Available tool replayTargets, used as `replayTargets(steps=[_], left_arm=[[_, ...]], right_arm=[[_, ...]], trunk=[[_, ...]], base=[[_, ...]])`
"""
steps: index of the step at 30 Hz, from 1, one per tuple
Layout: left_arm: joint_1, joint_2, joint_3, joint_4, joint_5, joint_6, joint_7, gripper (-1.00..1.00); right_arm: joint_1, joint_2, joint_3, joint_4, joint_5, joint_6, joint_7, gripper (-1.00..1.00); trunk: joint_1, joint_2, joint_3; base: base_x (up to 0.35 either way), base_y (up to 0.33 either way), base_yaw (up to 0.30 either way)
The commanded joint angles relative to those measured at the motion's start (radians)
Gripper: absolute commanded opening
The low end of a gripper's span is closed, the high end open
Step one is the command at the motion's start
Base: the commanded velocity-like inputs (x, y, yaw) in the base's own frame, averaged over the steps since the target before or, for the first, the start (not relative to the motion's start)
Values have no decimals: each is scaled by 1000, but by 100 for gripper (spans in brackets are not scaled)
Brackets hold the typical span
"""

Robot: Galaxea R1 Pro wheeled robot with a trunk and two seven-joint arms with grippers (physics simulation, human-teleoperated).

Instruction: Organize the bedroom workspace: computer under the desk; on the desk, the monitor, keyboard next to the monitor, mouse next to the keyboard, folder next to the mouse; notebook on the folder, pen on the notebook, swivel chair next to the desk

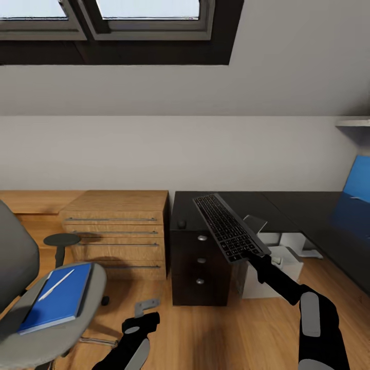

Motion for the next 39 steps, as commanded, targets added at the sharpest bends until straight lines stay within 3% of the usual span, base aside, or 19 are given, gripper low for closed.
replayTargets(steps=[1,8,27,35,39], left_arm=[[-1,1,-3,-1,6,-1,8,100],[-1,1,-4,9,6,-14,6,100],[-1,0,-7,9,9,-13,11,100],[-1,-1,-10,10,8,-11,9,100],[-1,-15,-12,25,7,-10,8,100]], right_arm=[[-1,1,-3,-1,-1,7,11,-100],[-1,1,-4,-1,0,6,10,-100],[-1,1,-4,0,0,6,10,-100],[-1,1,-3,-3,0,6,9,-100],[-1,1,-3,-4,0,6,9,-100]], trunk=[[-5,7,2],[-8,14,5],[-81,147,65],[-112,203,90],[-127,231,102]], base=[[-336,-1,0],[-232,0,0],[-11,-4,0],[-166,-237,0],[-170,-299,0]])
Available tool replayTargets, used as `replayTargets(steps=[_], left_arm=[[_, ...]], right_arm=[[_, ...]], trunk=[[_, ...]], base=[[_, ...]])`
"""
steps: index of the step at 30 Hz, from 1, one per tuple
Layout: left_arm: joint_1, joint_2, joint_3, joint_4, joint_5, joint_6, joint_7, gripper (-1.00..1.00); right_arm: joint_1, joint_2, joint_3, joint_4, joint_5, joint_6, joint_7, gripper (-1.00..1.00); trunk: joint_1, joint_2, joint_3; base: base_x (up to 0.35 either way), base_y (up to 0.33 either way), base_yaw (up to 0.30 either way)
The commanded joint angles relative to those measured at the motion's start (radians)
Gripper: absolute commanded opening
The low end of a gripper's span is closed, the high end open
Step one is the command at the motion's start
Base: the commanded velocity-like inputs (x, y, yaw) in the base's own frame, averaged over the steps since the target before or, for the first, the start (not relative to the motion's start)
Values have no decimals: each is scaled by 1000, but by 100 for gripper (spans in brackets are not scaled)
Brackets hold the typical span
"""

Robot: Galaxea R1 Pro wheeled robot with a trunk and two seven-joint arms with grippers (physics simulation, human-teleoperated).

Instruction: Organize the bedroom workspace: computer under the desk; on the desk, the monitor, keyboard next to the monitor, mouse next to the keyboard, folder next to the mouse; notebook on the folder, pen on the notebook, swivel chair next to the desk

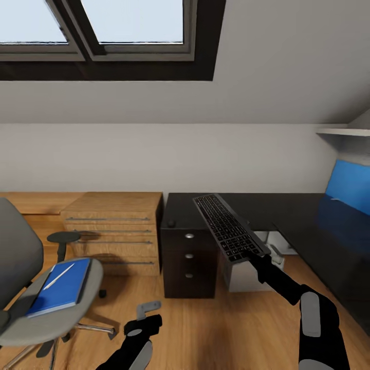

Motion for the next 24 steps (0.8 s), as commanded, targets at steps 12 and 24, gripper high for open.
replayTargets(steps=[12,24], left_arm=[[-1,-11,-3,24,4,2,8,100],[-1,-13,-3,24,3,1,8,100]], right_arm=[[-1,1,-4,0,1,7,11,-100],[17,1,-3,0,-2,7,12,-100]], trunk=[[-46,84,37],[-92,168,74]], base=[[-83,-317,0],[-2,-317,0]])
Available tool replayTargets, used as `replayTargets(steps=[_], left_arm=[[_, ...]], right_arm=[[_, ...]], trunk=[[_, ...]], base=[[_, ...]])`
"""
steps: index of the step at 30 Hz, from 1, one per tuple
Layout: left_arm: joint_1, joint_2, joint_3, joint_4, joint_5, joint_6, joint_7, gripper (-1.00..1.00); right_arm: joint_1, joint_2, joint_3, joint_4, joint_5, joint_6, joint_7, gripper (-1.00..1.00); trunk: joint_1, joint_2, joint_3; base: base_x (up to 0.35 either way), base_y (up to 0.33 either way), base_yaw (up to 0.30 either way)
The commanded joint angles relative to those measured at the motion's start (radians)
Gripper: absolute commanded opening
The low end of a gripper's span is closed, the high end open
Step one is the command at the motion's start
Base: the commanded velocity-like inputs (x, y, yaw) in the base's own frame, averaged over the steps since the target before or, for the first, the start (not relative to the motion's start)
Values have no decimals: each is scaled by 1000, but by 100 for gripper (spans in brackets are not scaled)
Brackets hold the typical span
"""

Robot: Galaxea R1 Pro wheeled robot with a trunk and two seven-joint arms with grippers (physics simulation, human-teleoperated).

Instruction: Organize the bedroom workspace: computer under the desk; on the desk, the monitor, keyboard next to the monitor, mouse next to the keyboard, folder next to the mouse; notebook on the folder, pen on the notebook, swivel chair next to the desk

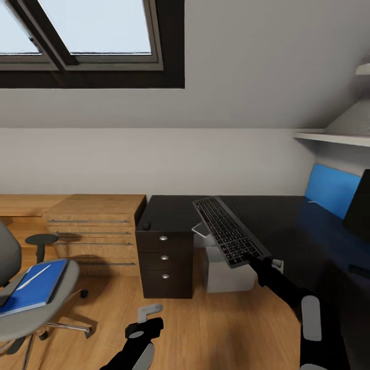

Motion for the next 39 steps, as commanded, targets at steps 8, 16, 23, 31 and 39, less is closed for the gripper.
replayTargets(steps=[8,16,23,31,39], left_arm=[[-1,2,0,-2,4,2,8,100],[-1,2,2,-2,4,0,8,100],[-1,2,2,-2,4,0,8,100],[-1,2,2,-2,5,1,8,100],[-1,1,-1,-2,4,2,8,100]], right_arm=[[3,1,-3,0,-6,8,11,-100],[3,1,-3,0,-6,8,11,-100],[3,1,-3,0,-6,8,11,-100],[3,1,-3,5,-6,8,11,-100],[3,1,-3,12,-4,8,10,-100]], trunk=[[-31,56,24],[-61,112,49],[-88,161,71],[-119,217,96],[-150,273,121]], base=[[0,-97,0],[-141,-6,0],[-316,-1,0],[-335,0,0],[-336,-81,0]])
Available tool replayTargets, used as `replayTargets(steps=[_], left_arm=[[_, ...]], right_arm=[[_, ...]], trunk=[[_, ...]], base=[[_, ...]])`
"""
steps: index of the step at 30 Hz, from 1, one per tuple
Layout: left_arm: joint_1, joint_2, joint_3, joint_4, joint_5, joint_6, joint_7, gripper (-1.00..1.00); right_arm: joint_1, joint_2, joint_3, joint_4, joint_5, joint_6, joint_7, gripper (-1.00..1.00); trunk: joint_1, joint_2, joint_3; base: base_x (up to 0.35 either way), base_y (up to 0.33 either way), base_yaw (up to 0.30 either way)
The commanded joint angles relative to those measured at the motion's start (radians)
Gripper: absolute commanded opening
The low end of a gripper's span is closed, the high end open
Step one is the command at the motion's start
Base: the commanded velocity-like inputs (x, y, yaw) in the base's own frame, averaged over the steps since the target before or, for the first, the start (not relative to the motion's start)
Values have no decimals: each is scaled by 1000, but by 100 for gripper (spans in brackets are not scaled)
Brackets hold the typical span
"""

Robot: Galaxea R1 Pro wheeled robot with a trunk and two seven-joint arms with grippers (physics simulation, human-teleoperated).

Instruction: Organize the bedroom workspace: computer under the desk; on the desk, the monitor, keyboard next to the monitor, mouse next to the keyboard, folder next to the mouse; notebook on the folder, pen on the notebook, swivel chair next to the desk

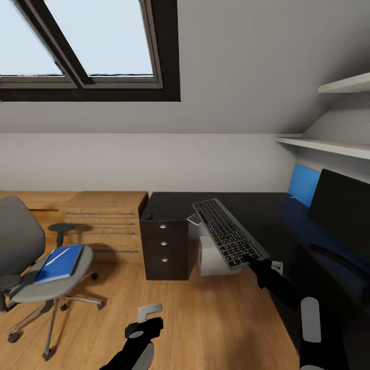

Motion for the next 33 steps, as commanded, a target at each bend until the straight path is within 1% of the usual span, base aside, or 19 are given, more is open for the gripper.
replayTargets(steps=[1,7,8,9,11,17,19,20,22,23,26,30,33], left_arm=[[-1,1,-3,-2,6,3,8,100],[-1,0,-4,-2,6,4,8,100],[-1,0,-4,-2,6,4,8,100],[-1,0,-4,-2,6,4,8,100],[-1,0,-4,-2,6,4,8,100],[-1,0,-4,-2,7,4,8,100],[-1,0,-4,-2,6,4,8,100],[-1,0,-4,-2,6,4,8,100],[-1,0,-4,-2,6,4,8,100],[-1,1,-5,-2,6,4,8,100],[-1,0,-5,-2,6,4,8,100],[-1,1,-5,-2,6,4,8,100],[-1,1,-6,-3,6,4,6,100]], right_arm=[[-2,1,-4,0,-5,8,12,-100],[-2,1,-5,2,-8,8,13,-100],[-2,1,-4,3,-17,8,12,-100],[-1,1,-4,3,-36,8,12,-100],[-1,1,-5,11,-53,8,12,-100],[3,1,-9,36,-67,5,15,-100],[8,1,-29,45,-80,5,17,-100],[10,1,-51,58,-109,5,22,-100],[11,1,-59,69,-119,5,23,-100],[12,1,-69,80,-129,3,20,-100],[12,1,-70,85,-127,-2,15,-100],[12,-3,-70,126,-124,-32,-9,-100],[11,-29,-67,172,-124,-90,-56,-100]], trunk=[[-4,6,2],[-27,48,21],[-31,55,24],[-35,62,27],[-43,76,33],[-66,118,52],[-73,132,58],[-77,139,61],[-85,153,68],[-89,160,71],[-100,181,80],[-100,181,80],[-100,181,80]], base=[[-336,-130,0],[-336,-138,0],[-336,-141,0],[-336,-141,0],[-336,-141,0],[-336,-141,0],[-336,-141,0],[-336,-141,0],[-336,-141,0],[-336,-141,0],[-336,-141,0],[-222,-96,0],[-56,-24,0]])
